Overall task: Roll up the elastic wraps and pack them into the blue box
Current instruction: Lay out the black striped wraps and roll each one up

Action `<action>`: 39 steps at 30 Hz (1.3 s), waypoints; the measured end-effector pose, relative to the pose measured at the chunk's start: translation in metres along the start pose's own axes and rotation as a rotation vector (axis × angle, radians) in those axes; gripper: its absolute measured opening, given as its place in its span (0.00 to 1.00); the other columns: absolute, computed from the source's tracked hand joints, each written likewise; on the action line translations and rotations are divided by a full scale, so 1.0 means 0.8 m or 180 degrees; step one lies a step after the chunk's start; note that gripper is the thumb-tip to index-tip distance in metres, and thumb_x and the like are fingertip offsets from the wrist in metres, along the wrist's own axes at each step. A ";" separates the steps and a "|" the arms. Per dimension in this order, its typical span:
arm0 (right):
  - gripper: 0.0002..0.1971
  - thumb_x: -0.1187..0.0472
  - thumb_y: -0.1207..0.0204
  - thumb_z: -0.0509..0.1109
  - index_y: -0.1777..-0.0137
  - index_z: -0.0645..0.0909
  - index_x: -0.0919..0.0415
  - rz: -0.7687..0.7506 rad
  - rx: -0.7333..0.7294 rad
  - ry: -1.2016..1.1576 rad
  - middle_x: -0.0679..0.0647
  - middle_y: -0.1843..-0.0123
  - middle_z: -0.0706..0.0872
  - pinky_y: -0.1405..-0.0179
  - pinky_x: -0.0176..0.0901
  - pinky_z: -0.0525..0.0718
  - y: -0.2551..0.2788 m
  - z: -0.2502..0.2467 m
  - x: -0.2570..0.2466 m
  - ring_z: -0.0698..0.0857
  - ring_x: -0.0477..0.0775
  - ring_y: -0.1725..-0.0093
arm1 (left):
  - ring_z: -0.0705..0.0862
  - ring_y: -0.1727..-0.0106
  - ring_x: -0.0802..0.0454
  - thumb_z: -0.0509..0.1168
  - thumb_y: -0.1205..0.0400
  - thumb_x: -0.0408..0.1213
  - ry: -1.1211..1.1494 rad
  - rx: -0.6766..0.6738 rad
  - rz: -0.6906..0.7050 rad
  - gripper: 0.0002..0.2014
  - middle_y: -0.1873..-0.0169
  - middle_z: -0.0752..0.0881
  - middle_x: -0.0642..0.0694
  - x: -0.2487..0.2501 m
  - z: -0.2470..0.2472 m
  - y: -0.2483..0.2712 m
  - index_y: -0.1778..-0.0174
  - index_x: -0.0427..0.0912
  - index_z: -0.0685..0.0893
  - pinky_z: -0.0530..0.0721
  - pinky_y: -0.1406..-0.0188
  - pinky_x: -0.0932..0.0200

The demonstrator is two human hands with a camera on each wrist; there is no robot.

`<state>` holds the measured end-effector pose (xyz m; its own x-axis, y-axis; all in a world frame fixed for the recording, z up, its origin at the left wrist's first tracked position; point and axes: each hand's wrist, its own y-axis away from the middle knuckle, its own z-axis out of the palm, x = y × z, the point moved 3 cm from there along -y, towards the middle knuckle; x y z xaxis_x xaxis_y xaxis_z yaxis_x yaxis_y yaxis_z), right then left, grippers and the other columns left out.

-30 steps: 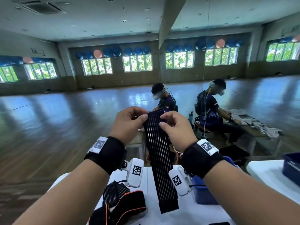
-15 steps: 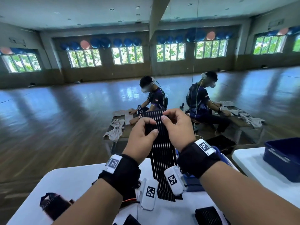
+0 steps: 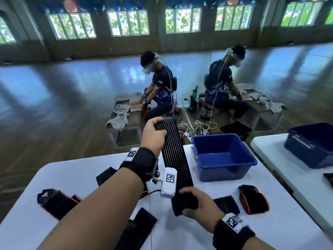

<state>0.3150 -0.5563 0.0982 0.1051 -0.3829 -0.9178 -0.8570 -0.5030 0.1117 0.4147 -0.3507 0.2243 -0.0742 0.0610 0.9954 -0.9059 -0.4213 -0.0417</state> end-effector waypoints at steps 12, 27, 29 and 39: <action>0.21 0.63 0.24 0.77 0.34 0.80 0.45 0.1208 -0.0058 0.0115 0.39 0.40 0.83 0.55 0.14 0.75 0.076 0.051 0.111 0.82 0.38 0.43 | 0.87 0.47 0.48 0.69 0.26 0.19 -0.1531 -0.0136 -0.0486 0.18 0.48 0.88 0.44 -0.209 -0.016 -0.051 0.48 0.47 0.85 0.87 0.47 0.58; 0.13 0.52 0.25 0.76 0.42 0.83 0.50 0.1558 0.0783 0.0981 0.47 0.47 0.73 0.45 0.34 0.74 0.117 0.057 0.145 0.77 0.47 0.48 | 0.86 0.42 0.35 0.66 0.27 0.36 -0.3473 -0.0800 -0.0812 0.21 0.31 0.74 0.41 -0.310 0.004 -0.063 0.37 0.54 0.85 0.86 0.36 0.45; 0.14 0.47 0.26 0.76 0.42 0.83 0.49 0.1607 0.0672 0.1120 0.47 0.46 0.74 0.41 0.40 0.78 0.113 0.058 0.145 0.77 0.49 0.45 | 0.83 0.40 0.34 0.66 0.23 0.37 -0.3705 -0.0856 -0.0819 0.20 0.31 0.70 0.41 -0.307 0.003 -0.063 0.35 0.55 0.84 0.84 0.34 0.44; 0.10 0.57 0.19 0.69 0.40 0.82 0.49 0.1557 0.0100 0.0925 0.49 0.43 0.77 0.41 0.38 0.80 0.106 0.024 0.141 0.82 0.46 0.48 | 0.84 0.45 0.42 0.67 0.18 0.45 -0.3430 -0.1242 -0.0008 0.18 0.31 0.72 0.42 -0.256 -0.012 0.010 0.31 0.53 0.79 0.81 0.38 0.51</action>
<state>0.2443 -0.6269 -0.0031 -0.1771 -0.7651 -0.6191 -0.8550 -0.1920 0.4818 0.4183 -0.3578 0.0196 0.1530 -0.8248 0.5444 -0.9871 -0.1014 0.1238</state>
